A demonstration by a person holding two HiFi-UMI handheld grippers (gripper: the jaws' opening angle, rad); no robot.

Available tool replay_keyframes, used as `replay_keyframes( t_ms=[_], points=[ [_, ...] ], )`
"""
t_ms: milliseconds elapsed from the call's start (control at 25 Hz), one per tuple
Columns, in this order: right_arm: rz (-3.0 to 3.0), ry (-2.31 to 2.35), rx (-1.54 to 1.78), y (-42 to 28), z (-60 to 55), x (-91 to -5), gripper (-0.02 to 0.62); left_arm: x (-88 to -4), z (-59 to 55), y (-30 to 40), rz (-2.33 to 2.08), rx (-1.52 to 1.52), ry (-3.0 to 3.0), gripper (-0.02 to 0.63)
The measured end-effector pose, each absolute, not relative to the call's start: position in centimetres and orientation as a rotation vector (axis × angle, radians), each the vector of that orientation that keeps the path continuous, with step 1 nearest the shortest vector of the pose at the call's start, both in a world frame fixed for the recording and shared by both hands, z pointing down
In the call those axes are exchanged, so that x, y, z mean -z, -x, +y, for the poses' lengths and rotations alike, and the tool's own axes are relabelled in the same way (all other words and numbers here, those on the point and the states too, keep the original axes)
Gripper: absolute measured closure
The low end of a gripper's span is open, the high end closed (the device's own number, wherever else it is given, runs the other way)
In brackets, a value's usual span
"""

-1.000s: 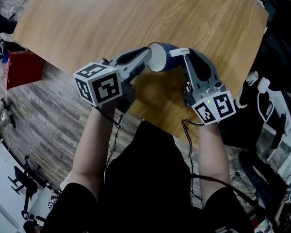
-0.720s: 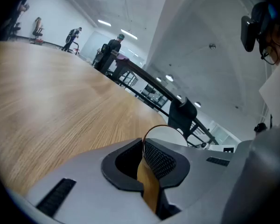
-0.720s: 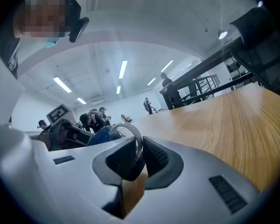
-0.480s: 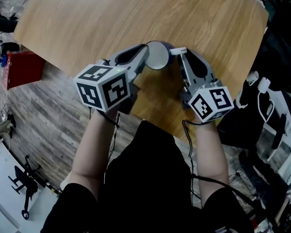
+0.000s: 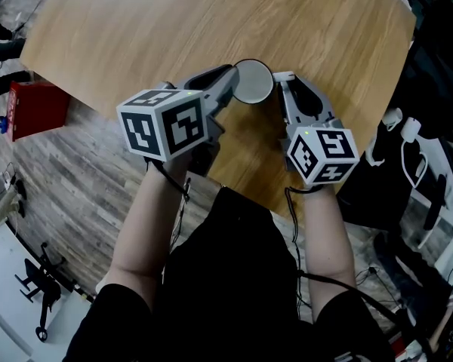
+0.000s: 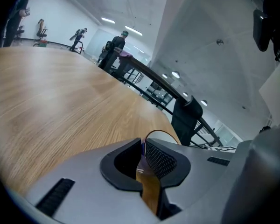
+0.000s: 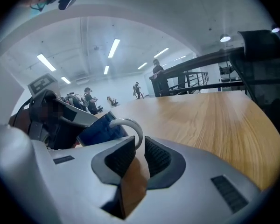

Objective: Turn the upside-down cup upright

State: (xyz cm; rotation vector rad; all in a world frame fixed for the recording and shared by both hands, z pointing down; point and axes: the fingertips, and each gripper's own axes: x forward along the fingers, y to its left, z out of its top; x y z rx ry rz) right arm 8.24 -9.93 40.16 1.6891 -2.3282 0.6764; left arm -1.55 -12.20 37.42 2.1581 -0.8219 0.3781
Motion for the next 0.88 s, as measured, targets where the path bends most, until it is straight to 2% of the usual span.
replay_keyframes(
  t_ms=[320,880],
  points=[
    [-2.206,-1.624,-0.809,-9.5,-10.1,-41.9,0.52,-36.9,-12.9,-0.3,-0.777,-0.357,-2.134,0.559],
    [-2.155,-1.539,-0.842,-10.8,-8.4,-42.8,0.503,-36.5,-12.9,-1.7,-0.806,-0.349,-2.254,0.551]
  ],
)
